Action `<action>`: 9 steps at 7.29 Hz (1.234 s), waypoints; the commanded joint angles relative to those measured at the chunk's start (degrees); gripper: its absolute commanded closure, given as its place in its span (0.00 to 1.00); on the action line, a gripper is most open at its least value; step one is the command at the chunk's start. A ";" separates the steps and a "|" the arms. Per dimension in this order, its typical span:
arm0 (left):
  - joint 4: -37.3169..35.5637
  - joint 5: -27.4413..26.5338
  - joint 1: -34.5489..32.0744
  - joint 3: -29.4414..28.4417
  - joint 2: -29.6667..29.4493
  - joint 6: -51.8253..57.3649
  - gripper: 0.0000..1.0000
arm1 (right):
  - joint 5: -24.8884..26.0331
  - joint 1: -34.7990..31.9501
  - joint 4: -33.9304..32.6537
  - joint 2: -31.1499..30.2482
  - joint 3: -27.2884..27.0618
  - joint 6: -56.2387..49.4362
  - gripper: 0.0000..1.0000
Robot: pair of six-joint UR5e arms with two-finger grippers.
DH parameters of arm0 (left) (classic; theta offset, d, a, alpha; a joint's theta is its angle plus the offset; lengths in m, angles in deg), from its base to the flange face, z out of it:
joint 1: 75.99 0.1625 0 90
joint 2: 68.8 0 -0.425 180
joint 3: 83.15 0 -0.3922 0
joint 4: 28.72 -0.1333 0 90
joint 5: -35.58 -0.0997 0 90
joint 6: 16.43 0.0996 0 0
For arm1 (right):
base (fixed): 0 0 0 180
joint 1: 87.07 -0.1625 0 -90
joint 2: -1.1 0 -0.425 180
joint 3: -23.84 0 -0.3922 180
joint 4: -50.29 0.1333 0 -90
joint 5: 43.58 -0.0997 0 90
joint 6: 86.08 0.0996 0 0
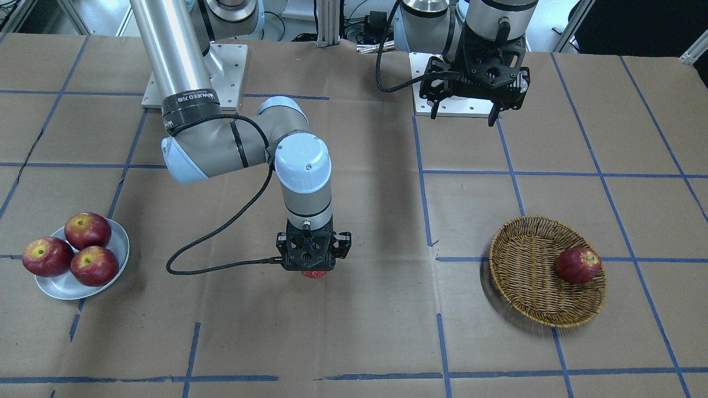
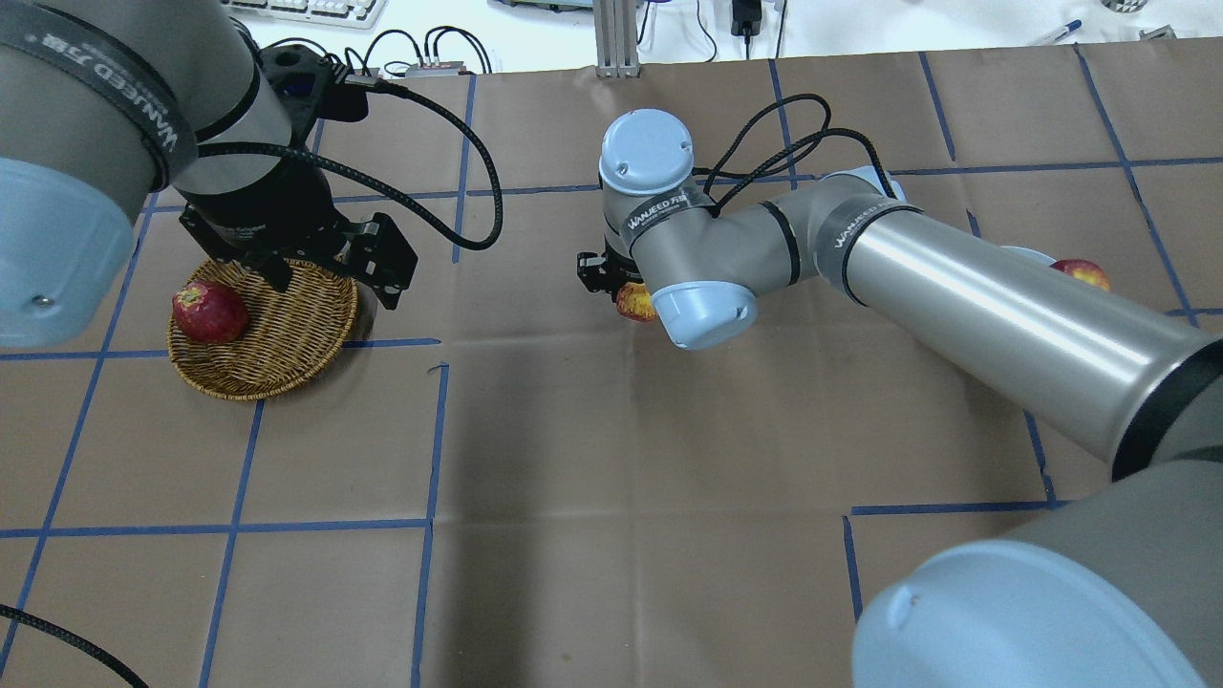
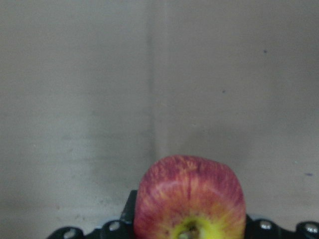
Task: Transfer apple from basket to plate
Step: 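Carry the apple with the right gripper onto the white plate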
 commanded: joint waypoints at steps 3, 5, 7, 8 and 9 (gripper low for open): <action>0.41 -0.03 0.12 0.56 0.97 -0.06 0.01 | -0.79 17.39 18.42 -16.31 -3.45 -23.08 0.53; 0.42 -0.03 0.04 0.47 1.06 -0.06 0.01 | -0.79 28.89 18.51 -19.67 -6.02 -37.84 0.53; 0.42 -0.03 0.04 0.39 0.97 -0.06 0.01 | -0.80 37.88 18.61 -19.60 -6.54 -51.03 0.53; 0.42 -0.03 0.04 0.47 1.06 -0.06 0.01 | -1.06 42.97 18.00 -18.55 -7.77 -58.67 0.53; 0.42 -0.03 0.04 0.47 1.06 -0.06 0.01 | -1.23 45.71 15.99 -17.06 -9.61 -61.53 0.53</action>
